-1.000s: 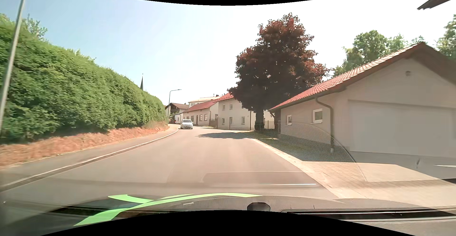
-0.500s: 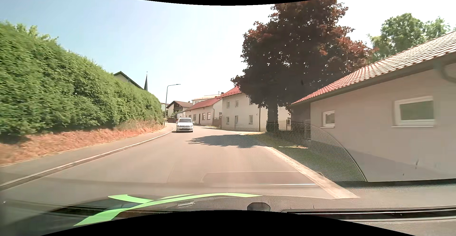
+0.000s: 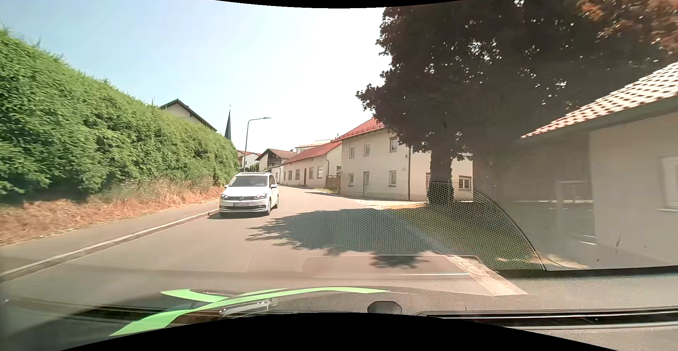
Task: Follow the waypoints while adhering to traffic rules and regulations
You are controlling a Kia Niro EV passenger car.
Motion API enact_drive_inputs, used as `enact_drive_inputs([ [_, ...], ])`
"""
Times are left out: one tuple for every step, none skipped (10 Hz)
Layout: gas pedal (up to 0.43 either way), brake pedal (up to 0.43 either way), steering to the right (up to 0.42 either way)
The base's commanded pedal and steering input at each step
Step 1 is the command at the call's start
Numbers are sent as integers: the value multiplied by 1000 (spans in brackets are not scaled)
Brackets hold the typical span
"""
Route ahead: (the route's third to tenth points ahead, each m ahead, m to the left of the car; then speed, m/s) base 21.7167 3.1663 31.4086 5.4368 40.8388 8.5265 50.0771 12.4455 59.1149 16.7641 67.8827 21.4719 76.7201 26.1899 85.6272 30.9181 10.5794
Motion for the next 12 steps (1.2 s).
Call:
enact_drive_inputs([
  [130, 0, -39],
  [130, 0, -39],
  [130, 0, -39],
  [138, 0, -40],
  [150, 0, -40],
  [150, 0, -45],
  [150, 0, -50],
  [138, 0, -51],
  [110, 0, -51],
  [110, 0, -51],
  [110, 0, -51],
  [110, 0, -51],
])
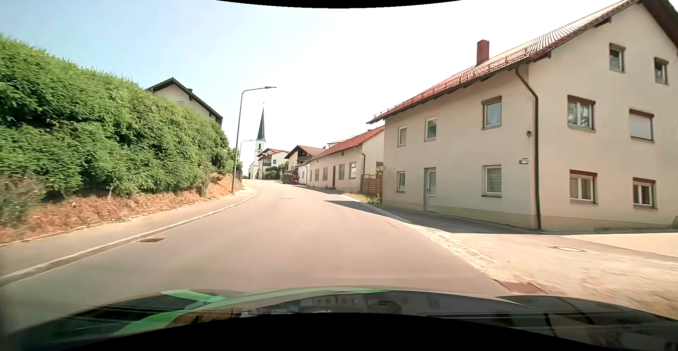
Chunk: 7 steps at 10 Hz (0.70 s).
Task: Follow the waypoints while adhering to traffic rules and regulations
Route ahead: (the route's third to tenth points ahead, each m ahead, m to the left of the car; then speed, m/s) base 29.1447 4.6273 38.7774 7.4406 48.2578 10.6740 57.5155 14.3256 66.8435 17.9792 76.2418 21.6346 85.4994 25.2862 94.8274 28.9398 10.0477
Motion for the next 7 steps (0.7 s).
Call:
enact_drive_inputs([
  [110, 0, -51],
  [110, 0, -51],
  [110, 0, -51],
  [110, 0, -51],
  [110, 0, -51],
  [110, 0, -51],
  [110, 0, -51],
])
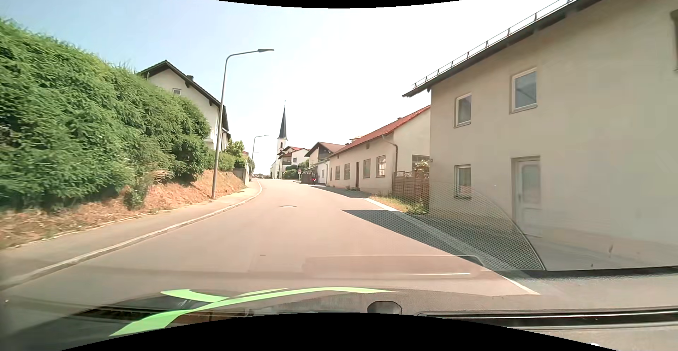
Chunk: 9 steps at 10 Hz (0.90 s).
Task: Follow the waypoints while adhering to traffic rules and regulations
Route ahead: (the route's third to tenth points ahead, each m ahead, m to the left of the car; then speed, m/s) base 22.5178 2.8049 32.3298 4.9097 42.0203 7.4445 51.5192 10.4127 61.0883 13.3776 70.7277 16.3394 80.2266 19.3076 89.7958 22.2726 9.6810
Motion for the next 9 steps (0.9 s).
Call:
enact_drive_inputs([
  [110, 0, -52],
  [110, 0, -51],
  [110, 0, -52],
  [110, 0, -51],
  [110, 0, -51],
  [130, 0, -51],
  [157, 0, -50],
  [177, 0, -42],
  [209, 0, -37],
])
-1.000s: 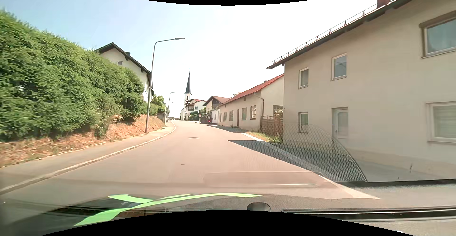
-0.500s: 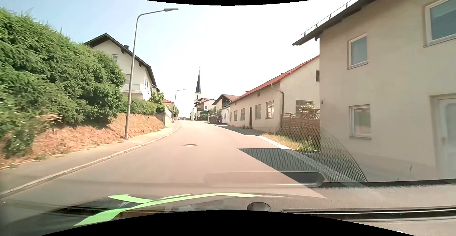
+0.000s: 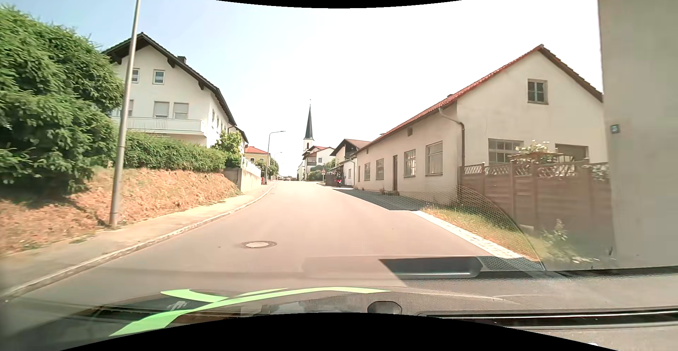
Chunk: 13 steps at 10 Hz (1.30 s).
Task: Follow the waypoints while adhering to traffic rules and regulations
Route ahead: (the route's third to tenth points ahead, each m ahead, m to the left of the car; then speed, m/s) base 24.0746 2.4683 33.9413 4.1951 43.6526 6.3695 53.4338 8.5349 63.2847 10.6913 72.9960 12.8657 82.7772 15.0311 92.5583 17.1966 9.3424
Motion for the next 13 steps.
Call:
enact_drive_inputs([
  [220, 0, -36],
  [220, 0, -38],
  [220, 0, -40],
  [220, 0, -39],
  [220, 0, -40],
  [220, 0, -40],
  [220, 0, -40],
  [220, 0, -40],
  [220, 0, -39],
  [220, 0, -39],
  [228, 0, -40],
  [228, 0, -40],
  [228, 0, -40],
])
